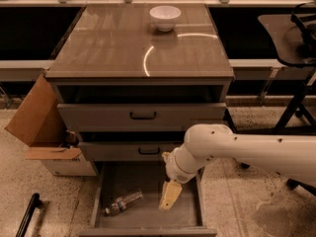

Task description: Pick water bottle from bottom drawer and place on counter

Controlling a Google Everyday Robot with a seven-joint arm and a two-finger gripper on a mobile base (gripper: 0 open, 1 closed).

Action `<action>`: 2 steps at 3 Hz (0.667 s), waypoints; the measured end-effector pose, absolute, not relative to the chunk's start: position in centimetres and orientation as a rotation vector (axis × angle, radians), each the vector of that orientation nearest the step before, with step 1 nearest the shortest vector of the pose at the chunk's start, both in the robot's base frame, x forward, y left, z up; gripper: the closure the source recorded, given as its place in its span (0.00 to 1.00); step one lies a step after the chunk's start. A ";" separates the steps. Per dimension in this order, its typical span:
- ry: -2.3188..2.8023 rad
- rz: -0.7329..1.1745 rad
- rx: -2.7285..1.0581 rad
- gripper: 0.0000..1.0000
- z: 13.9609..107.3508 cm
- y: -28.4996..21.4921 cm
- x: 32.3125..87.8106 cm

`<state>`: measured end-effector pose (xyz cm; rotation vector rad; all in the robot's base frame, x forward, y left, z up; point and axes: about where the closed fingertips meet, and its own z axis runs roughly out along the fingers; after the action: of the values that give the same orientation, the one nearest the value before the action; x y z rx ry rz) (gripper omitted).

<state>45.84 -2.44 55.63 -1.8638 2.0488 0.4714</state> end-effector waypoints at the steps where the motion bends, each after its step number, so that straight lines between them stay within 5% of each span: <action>1: 1.989 0.592 -1.890 0.00 52.1 1.6 45.4; 2: 1.989 0.592 -1.890 0.00 52.1 1.6 45.4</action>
Offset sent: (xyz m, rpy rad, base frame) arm -0.0018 0.0357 -0.0261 0.0567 0.0268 0.0485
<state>45.35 1.62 52.05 -1.8904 1.9889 0.5922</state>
